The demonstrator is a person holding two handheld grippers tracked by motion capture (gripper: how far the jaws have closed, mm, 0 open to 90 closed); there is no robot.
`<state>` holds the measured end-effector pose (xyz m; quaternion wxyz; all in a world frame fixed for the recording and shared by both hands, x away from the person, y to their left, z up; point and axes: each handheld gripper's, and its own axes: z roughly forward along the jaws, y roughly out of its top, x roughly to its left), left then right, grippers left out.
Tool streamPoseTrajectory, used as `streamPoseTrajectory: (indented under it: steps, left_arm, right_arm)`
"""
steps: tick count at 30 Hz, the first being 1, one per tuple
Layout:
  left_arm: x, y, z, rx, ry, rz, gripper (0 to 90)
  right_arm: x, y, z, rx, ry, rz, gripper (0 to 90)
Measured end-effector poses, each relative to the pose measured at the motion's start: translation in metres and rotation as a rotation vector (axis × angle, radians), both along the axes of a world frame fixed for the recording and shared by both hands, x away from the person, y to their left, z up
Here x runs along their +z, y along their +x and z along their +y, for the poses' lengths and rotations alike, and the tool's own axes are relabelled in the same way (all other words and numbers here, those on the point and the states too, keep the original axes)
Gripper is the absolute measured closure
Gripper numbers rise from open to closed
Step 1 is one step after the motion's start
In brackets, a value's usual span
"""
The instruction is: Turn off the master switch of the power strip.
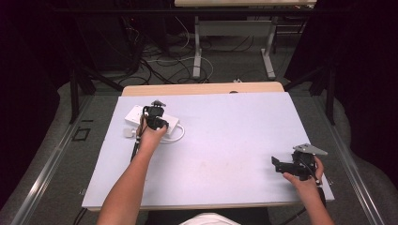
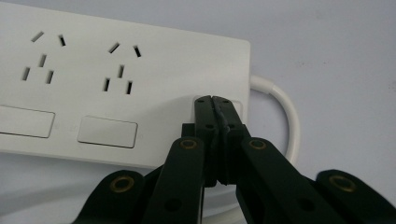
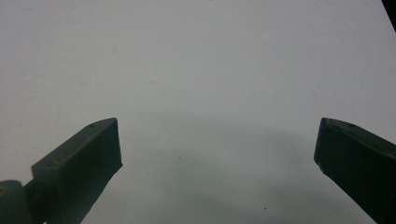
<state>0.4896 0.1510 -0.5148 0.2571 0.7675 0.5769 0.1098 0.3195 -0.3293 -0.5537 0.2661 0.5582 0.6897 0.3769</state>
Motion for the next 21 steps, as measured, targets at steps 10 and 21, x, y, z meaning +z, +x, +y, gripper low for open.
streamPoseTrajectory:
  steps: [10,21]
  left_arm:
    - [-0.0002,0.0008,0.0001,-0.001,-0.004,-0.003,90.0]
    - [-0.0003,0.001,-0.0005,0.006,-0.001,-0.006,89.6]
  right_arm:
    - [0.0004,-0.0007,0.0005,0.014,0.008,0.017,0.3]
    - [-0.0001,-0.0005,0.0007,0.004,0.004,0.006,0.5]
